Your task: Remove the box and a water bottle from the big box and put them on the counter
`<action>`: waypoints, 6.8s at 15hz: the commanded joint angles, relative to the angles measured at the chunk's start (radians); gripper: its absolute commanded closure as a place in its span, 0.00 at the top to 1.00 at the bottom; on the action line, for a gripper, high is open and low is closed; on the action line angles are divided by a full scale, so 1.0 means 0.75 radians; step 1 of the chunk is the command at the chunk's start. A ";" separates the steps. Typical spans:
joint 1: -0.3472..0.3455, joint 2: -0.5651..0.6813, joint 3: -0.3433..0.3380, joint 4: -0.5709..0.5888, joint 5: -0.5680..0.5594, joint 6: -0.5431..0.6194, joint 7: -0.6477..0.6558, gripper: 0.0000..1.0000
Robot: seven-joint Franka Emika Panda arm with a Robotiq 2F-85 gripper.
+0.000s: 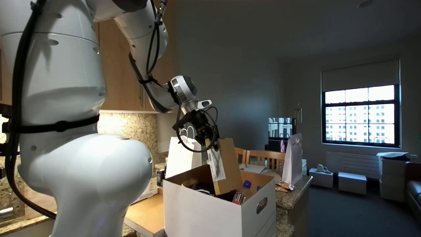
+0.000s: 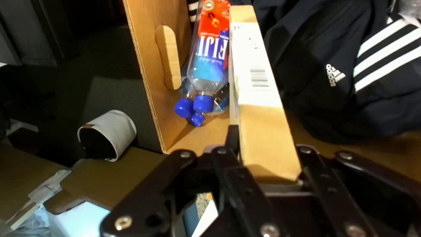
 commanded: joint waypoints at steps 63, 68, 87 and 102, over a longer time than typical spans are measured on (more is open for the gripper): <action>0.650 0.830 0.136 0.658 -0.351 -0.066 -0.107 0.78; 0.648 0.842 0.135 0.658 -0.303 -0.081 -0.117 1.00; 0.323 0.046 0.169 0.269 0.125 -0.316 -0.535 1.00; -0.124 -0.206 -0.099 -0.136 0.670 -0.042 -0.662 1.00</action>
